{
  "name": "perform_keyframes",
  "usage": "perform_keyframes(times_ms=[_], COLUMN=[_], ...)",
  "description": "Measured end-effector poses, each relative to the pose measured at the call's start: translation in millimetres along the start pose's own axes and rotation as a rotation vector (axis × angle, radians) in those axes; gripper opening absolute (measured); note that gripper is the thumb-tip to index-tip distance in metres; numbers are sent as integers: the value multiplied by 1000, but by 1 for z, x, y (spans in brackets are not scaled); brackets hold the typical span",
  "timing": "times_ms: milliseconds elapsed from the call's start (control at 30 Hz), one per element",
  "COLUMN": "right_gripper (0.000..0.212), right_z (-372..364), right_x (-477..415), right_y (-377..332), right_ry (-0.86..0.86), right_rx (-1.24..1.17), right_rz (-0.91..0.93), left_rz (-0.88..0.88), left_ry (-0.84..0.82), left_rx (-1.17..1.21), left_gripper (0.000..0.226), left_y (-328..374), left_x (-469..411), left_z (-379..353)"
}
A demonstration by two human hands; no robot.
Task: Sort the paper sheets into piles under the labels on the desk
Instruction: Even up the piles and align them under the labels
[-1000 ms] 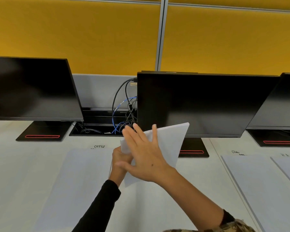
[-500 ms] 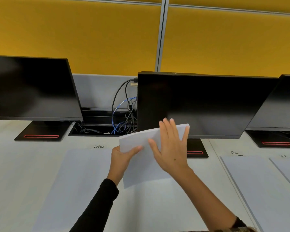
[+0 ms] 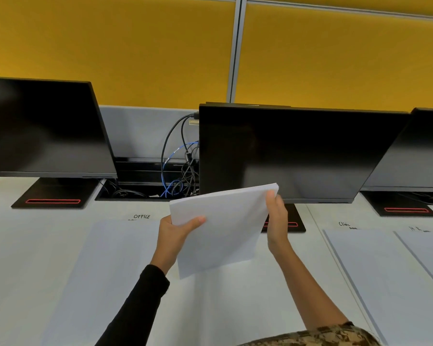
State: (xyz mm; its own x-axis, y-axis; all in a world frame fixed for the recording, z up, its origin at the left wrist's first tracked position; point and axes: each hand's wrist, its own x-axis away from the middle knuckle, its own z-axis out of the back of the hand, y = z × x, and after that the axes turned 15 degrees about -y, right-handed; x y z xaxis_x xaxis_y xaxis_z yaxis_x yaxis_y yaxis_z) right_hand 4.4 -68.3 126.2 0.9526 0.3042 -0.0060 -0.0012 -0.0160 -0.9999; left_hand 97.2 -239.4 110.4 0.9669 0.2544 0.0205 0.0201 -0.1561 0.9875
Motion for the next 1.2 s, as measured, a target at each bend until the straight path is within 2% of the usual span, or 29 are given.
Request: perform_keyframes(times_ms=[33,100,200,367,533,700,900,1067,1200], right_gripper=[24,20,26,42,52,44,35,34,40], right_z=[-1,-2,-7,-15,-14,-18,-19,-22,-22], right_x=[1,1,3,4,1,-6,-12,-10,-9], right_y=[1,3,7,13,10,-7,-13,-13,-13], right_ry=[-22,-28,-20,48,172,230,307,320,325], right_rx=[-22,-37,-96,-158,-140,-216,-159,-193,-221], right_rz=[-2,34,60,67,96,18,-4,-3,-10], left_rz=[-8,-32,-53,-68,-178,-287,-298,-261,-238], left_ry=[-2,12,20,69,115,262,365,397,374], left_rx=[-3,2,-2,15,-83,-191,-80,-65,-60], left_gripper=[22,26,34,34,58,48,10,29,33], left_y=[0,1,1,1,3,7,9,9,8], left_x=[0,0,-2,-2,-3,-2,-1,-4,-5], left_z=[1,2,2,-3,-4,-18,-27,-27,-24])
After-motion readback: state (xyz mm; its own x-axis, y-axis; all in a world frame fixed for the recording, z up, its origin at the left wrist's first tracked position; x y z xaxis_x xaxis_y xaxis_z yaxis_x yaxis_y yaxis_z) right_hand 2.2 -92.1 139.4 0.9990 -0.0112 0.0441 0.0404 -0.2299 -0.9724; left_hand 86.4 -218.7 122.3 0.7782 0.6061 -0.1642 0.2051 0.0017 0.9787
